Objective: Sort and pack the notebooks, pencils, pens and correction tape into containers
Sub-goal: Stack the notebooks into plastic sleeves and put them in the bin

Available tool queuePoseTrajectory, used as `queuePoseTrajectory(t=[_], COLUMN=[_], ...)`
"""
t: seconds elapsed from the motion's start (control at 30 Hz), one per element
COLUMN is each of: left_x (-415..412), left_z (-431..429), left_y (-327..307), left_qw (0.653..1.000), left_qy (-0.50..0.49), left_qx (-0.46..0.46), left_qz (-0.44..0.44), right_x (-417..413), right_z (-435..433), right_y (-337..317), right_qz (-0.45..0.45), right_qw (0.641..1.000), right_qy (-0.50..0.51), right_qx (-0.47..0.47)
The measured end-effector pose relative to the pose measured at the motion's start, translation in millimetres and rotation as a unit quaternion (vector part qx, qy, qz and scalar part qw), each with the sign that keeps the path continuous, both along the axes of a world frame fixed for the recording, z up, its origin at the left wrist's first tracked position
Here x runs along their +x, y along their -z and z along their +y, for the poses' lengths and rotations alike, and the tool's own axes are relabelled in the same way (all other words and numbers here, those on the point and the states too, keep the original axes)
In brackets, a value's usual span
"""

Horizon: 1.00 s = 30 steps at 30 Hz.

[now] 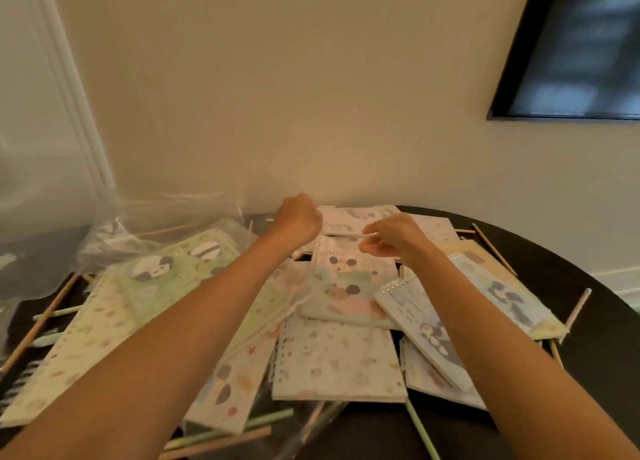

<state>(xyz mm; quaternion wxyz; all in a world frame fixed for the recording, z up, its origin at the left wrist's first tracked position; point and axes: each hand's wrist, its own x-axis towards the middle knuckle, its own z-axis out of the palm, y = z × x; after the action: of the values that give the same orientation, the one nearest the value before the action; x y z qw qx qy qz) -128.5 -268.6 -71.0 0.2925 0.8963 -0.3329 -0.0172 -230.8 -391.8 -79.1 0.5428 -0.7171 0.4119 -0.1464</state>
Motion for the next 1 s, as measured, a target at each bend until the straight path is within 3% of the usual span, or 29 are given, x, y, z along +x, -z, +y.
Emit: queuePoseTrajectory(t=[0.1,0.17,0.3,0.4,0.53,0.83,0.9,1.0], left_x=[20.0,32.1,50.7,62.2,69.5,44.8,33.6,5.6], left_z=[-40.5,-59.7,-82.2,-94.0,-104.7,-86.5,-73.3,-43.7], left_y=[10.9,19.0,33.2,39.7,49.4,32.9,21.6,1.6], left_qw=[0.998,0.995,0.983,0.969,0.949,0.910,0.885,0.822], left_qy=[0.002,-0.010,-0.039,-0.062,-0.092,-0.132,-0.125,-0.117], left_qx=[0.025,0.036,0.037,-0.004,-0.056,-0.263,-0.332,-0.453], left_qz=[0.049,0.089,0.175,0.239,0.295,0.292,0.301,0.323], right_x=[21.8,30.8,42.5,50.9,60.0,39.0,26.8,1.2], right_z=[-51.6,-76.8,-115.2,-135.0,-147.1,-115.8,-100.6,-63.3], right_y=[21.2,31.3,47.1,55.6,62.6,23.1,12.0,-5.2], right_qz=[0.050,0.099,0.231,0.250,0.139,-0.031,-0.080,-0.201], right_qw=[0.974,0.956,0.943,0.943,0.973,0.990,0.988,0.972], right_qy=[0.100,0.111,0.109,0.106,0.141,0.136,0.131,0.100], right_qx=[-0.195,-0.253,-0.216,-0.195,-0.119,-0.035,-0.023,0.073])
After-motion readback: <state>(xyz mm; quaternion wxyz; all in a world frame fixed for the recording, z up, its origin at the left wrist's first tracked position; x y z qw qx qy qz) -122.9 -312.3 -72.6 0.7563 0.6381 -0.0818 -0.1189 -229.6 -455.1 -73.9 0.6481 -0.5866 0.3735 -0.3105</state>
